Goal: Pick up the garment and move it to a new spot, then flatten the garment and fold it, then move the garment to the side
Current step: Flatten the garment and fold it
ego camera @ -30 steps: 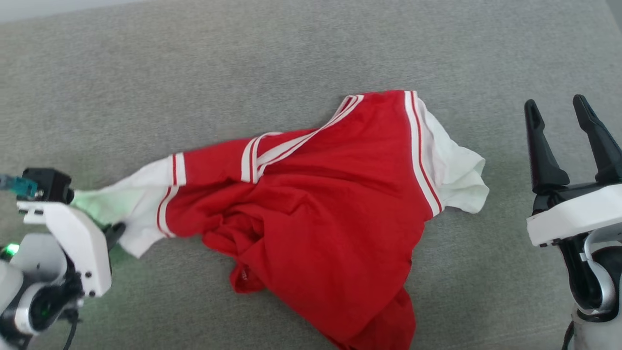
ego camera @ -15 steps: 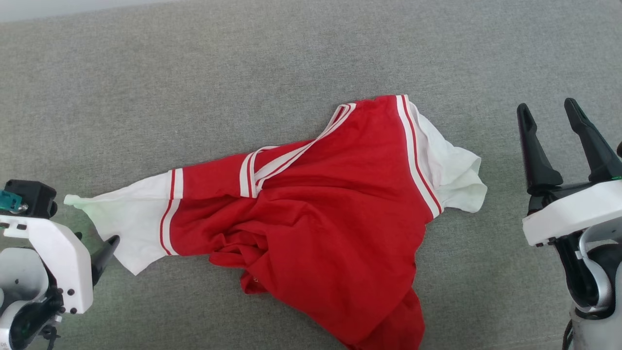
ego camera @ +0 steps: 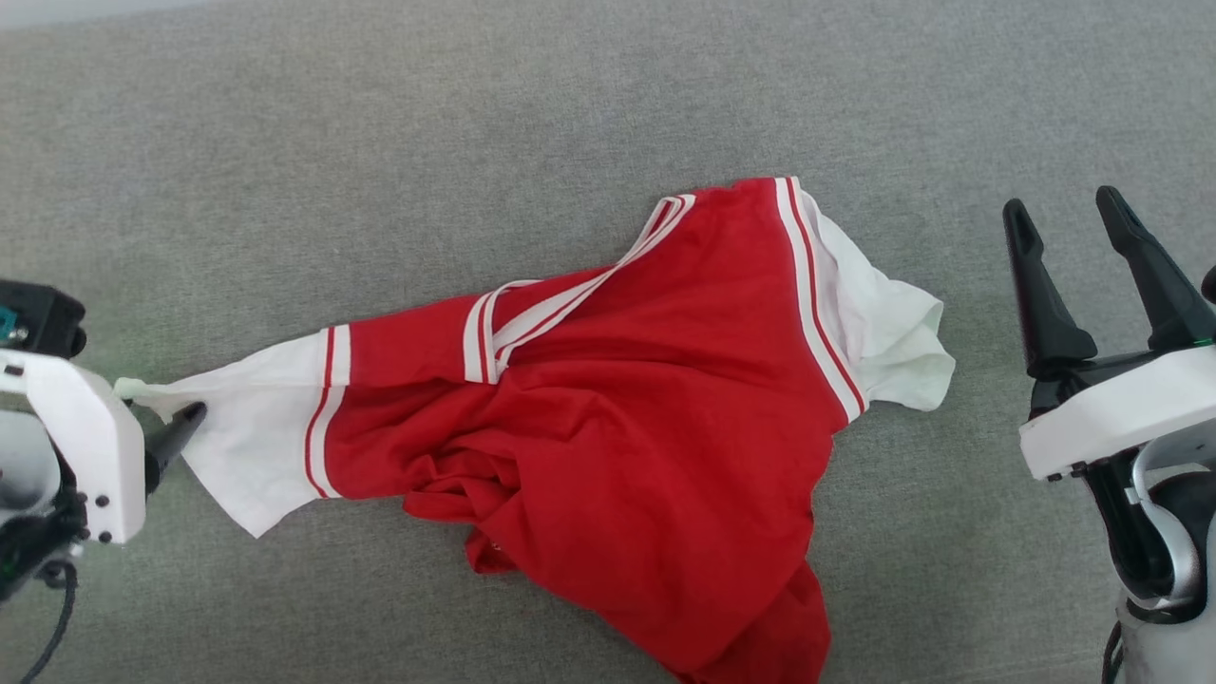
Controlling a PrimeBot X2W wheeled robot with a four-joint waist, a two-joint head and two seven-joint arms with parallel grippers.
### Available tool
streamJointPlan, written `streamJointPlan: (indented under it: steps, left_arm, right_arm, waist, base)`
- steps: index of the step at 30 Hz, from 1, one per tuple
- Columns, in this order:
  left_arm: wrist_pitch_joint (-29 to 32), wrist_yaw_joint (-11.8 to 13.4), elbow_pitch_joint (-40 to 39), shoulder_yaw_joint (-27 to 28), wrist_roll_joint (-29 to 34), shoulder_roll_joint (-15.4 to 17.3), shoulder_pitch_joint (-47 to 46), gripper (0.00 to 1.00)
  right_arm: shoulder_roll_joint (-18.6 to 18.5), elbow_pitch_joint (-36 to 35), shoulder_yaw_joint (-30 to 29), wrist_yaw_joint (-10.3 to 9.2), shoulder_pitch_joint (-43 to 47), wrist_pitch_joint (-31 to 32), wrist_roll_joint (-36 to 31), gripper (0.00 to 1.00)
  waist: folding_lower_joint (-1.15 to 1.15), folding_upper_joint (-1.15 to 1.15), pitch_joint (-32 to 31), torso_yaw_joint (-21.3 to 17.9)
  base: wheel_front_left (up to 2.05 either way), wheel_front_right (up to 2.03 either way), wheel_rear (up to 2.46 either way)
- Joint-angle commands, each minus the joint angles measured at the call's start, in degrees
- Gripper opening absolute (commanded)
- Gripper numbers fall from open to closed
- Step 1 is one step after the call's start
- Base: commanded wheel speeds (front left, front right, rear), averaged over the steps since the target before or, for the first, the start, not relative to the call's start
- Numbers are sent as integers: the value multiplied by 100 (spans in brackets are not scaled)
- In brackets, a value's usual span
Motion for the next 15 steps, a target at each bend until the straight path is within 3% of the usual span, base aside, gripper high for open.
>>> streamJointPlan:
  steps: [1, 6, 7, 8, 9, 11, 15]
  left_arm:
    - [39, -75, 80, -28, 47, -48, -101, 100]
    - [370, -378, 831, -137, -79, -393, -516, 100]
    - [472, -414, 995, -154, -149, -493, -572, 95]
    - [577, -468, 1131, -205, -167, -569, -629, 43]
    - [650, -497, 1253, -229, -198, -662, -674, 0]
    - [913, -585, 1468, -373, -218, -780, -721, 0]
    - [860, -737, 1649, -380, -231, -976, -910, 0]
  right_arm:
    - [-7, -43, 7, -2, -36, 26, 29, 100]
    - [-38, -64, 35, -2, -95, 99, 41, 100]
    - [-43, -59, 54, -2, -102, 114, 35, 100]
    - [-55, -65, 96, -2, -103, 162, 6, 100]
    - [-85, -60, 129, -2, -103, 215, -20, 100]
    - [-158, -5, 194, -3, -124, 353, -53, 100]
    - [-319, 234, 419, -3, -211, 822, 183, 100]
  waist:
    - [0, 0, 30, -11]
    - [0, 0, 133, -36]
    - [0, 0, 149, -39]
    - [0, 0, 165, -42]
    - [0, 0, 183, -41]
    - [0, 0, 209, -41]
    - [0, 0, 273, -7]
  base:
    - [0, 0, 0]
    - [0, 0, 0]
    - [0, 0, 0]
    - [0, 0, 0]
    - [0, 0, 0]
    - [0, 0, 0]
    - [0, 0, 0]
